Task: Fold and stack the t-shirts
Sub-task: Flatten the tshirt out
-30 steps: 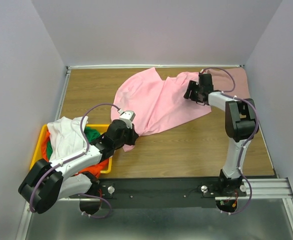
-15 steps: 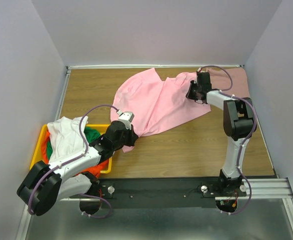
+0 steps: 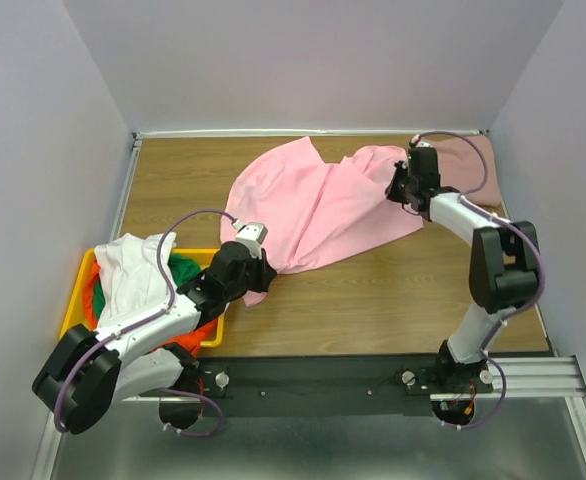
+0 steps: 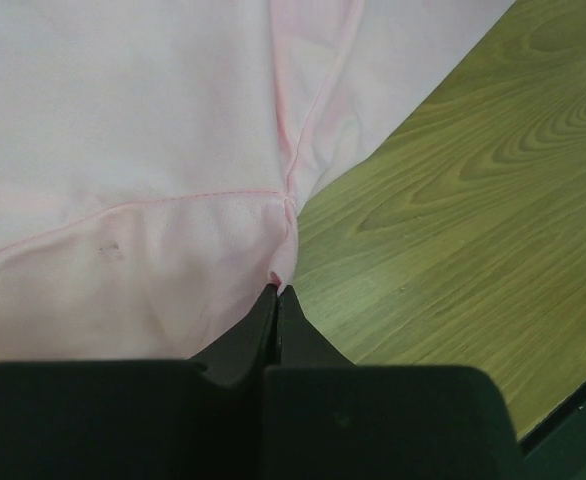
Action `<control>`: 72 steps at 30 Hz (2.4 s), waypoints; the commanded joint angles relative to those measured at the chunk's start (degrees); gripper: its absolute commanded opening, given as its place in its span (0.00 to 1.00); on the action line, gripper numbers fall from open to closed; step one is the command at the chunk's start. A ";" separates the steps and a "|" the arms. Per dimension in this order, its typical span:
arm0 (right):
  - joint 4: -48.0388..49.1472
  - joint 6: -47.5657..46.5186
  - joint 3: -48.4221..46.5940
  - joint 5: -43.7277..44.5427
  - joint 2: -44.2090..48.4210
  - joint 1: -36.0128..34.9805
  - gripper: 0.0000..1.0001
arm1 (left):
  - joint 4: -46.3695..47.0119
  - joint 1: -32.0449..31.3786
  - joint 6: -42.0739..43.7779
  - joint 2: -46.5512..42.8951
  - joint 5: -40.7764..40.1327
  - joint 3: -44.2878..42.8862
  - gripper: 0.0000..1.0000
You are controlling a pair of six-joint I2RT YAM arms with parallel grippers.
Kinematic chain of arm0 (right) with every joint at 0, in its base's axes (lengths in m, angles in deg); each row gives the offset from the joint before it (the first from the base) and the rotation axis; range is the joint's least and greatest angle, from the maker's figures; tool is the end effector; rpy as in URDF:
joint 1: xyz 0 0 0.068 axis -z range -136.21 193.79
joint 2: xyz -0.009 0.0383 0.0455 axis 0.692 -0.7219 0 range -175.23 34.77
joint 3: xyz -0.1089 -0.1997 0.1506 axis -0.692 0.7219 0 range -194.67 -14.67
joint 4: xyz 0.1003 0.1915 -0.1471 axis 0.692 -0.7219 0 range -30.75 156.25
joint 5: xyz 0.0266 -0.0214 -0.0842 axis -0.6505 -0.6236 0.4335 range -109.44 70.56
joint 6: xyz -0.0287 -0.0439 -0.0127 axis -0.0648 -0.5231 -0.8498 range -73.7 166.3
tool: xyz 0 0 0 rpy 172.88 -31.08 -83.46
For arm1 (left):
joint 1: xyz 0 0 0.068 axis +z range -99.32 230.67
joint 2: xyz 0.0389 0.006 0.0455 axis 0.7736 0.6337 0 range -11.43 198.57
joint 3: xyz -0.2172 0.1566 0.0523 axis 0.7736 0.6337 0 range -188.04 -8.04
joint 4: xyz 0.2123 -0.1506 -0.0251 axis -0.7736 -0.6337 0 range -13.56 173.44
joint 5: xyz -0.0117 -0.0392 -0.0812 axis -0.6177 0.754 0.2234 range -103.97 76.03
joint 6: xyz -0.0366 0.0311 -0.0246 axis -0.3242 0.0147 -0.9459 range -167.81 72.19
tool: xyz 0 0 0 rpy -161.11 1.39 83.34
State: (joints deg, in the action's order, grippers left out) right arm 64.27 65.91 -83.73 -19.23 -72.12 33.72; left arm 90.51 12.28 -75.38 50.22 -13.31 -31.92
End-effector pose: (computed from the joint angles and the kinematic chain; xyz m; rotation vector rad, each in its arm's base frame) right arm 0.4049 0.0718 0.1930 0.1916 2.2718 0.2695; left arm 0.1716 -0.1365 0.1871 0.2133 2.1757 -0.6882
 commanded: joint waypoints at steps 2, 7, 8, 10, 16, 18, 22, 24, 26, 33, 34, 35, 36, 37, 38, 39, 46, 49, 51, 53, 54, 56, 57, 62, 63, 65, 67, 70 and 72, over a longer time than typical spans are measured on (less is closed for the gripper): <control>0.05 0.77 6.03 4.01 13.25 -0.31 0.13 | -1.18 -0.46 -0.55 -1.97 -0.05 0.15 0.00; -4.09 2.61 11.74 5.15 21.62 -0.31 0.13 | -1.71 -0.46 -0.73 -3.11 0.12 0.24 0.00; -6.26 3.05 14.19 5.85 24.77 -0.31 0.13 | -1.80 -0.46 -0.90 -3.72 0.21 0.32 0.00; -8.90 4.37 16.92 6.73 28.91 -0.31 0.13 | -1.97 -0.54 -1.17 -4.34 0.12 0.50 0.00; -17.08 9.47 28.44 8.76 48.07 -0.31 0.13 | -2.76 -1.07 -1.78 -6.36 -0.23 0.76 0.00; -18.67 10.17 29.85 8.67 51.07 -0.31 0.14 | -2.85 -1.25 -1.96 -6.54 -0.23 0.76 0.00; -23.41 11.14 30.56 8.94 55.12 -0.39 0.17 | -3.11 -1.51 -1.96 -6.19 -0.23 0.59 0.00; -24.38 11.58 31.09 7.18 57.49 -0.39 0.17 | -3.29 -1.60 -2.13 -6.01 -0.23 0.59 0.00; -26.05 12.11 31.96 5.51 59.24 -0.31 0.17 | -3.29 -1.51 -2.31 -6.19 -0.14 0.59 0.00; -24.84 12.99 33.20 7.00 58.83 -0.31 0.41 | -3.55 -1.51 -2.31 -5.31 -1.99 0.32 0.00; -23.96 13.60 33.55 7.43 55.68 -0.39 0.44 | -3.47 -1.60 -2.22 -5.22 -1.64 0.32 0.00; -21.77 13.61 33.90 7.96 53.56 -0.31 0.47 | -3.47 -1.60 -2.22 -4.96 -1.55 0.24 0.00; -20.80 13.69 34.34 8.40 51.54 -0.31 0.47 | -3.47 -1.60 -2.22 -5.05 -1.55 0.24 0.00; -19.74 13.61 34.60 8.84 47.34 -0.39 0.48 | -3.47 -1.60 -2.14 -5.13 -1.55 0.24 0.00; -17.29 13.61 34.78 9.89 45.39 -0.31 0.48 | -3.47 -1.69 -2.13 -5.22 -1.55 0.32 0.00; -16.40 13.52 34.61 10.68 43.63 -0.39 0.48 | -3.47 -1.69 -2.13 -5.31 -1.55 0.24 0.00; -11.74 12.38 31.18 15.00 32.37 0.31 0.49 | -3.38 -1.77 -2.05 -5.66 -1.37 0.41 0.00; -10.16 12.02 30.30 15.61 28.76 0.49 0.49 | -3.38 -1.86 -2.05 -5.84 -1.55 0.41 0.00; -9.36 11.68 29.68 16.40 26.84 0.83 0.49 | -3.29 -1.95 -1.96 -5.84 -1.37 0.41 0.00; -8.48 11.32 29.33 17.02 25.77 1.01 0.48 | -3.29 -1.95 -1.96 -5.75 -1.37 0.41 0.00; -8.13 10.97 28.98 17.11 24.81 1.19 0.48 | -3.29 -2.04 -1.96 -5.75 -1.37 0.41 0.00; -7.25 10.53 28.54 17.54 23.67 1.45 0.48 | -3.29 -2.04 -1.96 -5.58 -1.37 0.32 0.00; -7.25 10.44 28.37 17.63 23.31 1.63 0.47 | -3.29 -2.04 -1.87 -5.57 -1.37 0.32 0.00; -6.20 10.09 27.84 17.37 21.29 2.07 0.45 | -3.29 -2.12 -1.87 -5.49 -1.37 0.32 0.00; -6.11 10.00 27.84 17.37 21.02 2.15 0.44 | -3.29 -2.04 -1.87 -5.49 -1.37 0.32 0.00; -5.67 9.83 27.92 17.11 20.67 2.33 0.41 | -3.29 -2.13 -1.96 -5.57 -1.28 0.32 0.00; -5.32 9.65 28.10 16.58 20.50 2.33 0.38 | -3.29 -2.13 -1.87 -5.49 -1.37 0.32 0.00; -5.32 9.56 28.27 16.93 20.93 2.42 0.33 | -3.29 -2.04 -1.87 -5.48 -1.37 0.32 0.00; -5.32 9.56 28.45 17.46 22.16 2.42 0.26 | -3.29 -2.13 -1.96 -5.40 -1.37 0.32 0.00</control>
State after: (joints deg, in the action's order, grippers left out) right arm 57.67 76.03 -54.63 -3.82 -50.70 35.67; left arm 87.17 10.43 -77.44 44.93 -13.94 -31.92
